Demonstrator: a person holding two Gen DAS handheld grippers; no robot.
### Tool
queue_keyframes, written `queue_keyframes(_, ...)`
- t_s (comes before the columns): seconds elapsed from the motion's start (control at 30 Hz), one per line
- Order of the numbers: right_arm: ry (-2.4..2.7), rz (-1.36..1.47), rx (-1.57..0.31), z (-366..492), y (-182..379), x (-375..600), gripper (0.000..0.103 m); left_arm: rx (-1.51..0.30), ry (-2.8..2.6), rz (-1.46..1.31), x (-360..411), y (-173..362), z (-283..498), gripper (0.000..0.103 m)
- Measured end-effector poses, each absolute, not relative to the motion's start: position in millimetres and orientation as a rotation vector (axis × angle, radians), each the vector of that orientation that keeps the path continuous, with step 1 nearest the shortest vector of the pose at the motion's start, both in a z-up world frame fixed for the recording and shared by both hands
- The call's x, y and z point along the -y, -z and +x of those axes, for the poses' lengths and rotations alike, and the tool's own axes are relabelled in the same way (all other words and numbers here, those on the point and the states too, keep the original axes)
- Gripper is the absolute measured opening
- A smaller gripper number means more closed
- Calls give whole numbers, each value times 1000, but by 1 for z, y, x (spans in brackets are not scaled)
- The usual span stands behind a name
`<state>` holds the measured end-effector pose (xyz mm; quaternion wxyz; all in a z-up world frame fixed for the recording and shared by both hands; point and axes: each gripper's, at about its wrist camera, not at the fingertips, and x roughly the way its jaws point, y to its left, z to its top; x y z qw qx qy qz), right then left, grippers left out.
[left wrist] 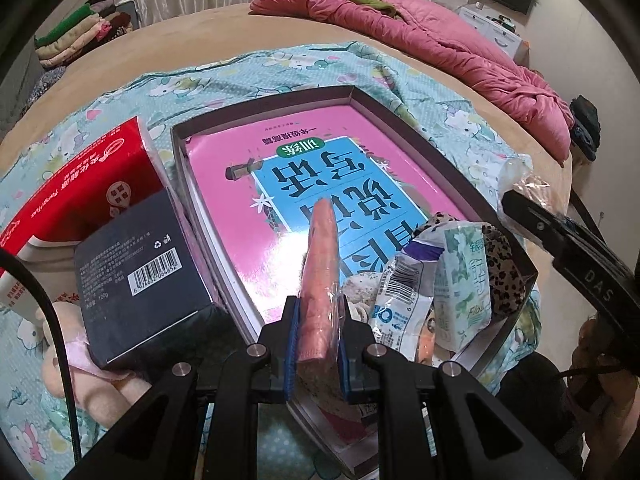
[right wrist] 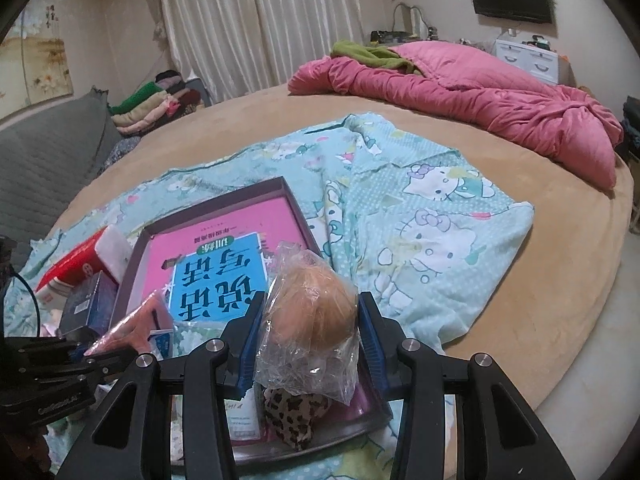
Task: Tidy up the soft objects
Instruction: 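Lift the bagged ball and pink item and carry them over the pink book box, then open the right tool over the box while the left tool releases the pink item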
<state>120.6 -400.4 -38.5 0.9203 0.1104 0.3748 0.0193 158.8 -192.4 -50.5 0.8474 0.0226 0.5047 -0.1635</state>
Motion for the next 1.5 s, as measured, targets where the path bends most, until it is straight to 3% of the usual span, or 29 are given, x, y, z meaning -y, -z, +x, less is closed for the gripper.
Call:
queue_keyframes(1.07,-96,213,-839,140,54,381,49,-1061,338,40,190,52,160,17)
queue_keyframes(1.17,-89,212,-827,138,52,381,62,-1059,340,38,189,52,160,17)
queue_keyframes(1.5,-83,218,-810,136,49,383,65,-1055,357,17,188,50,159,17)
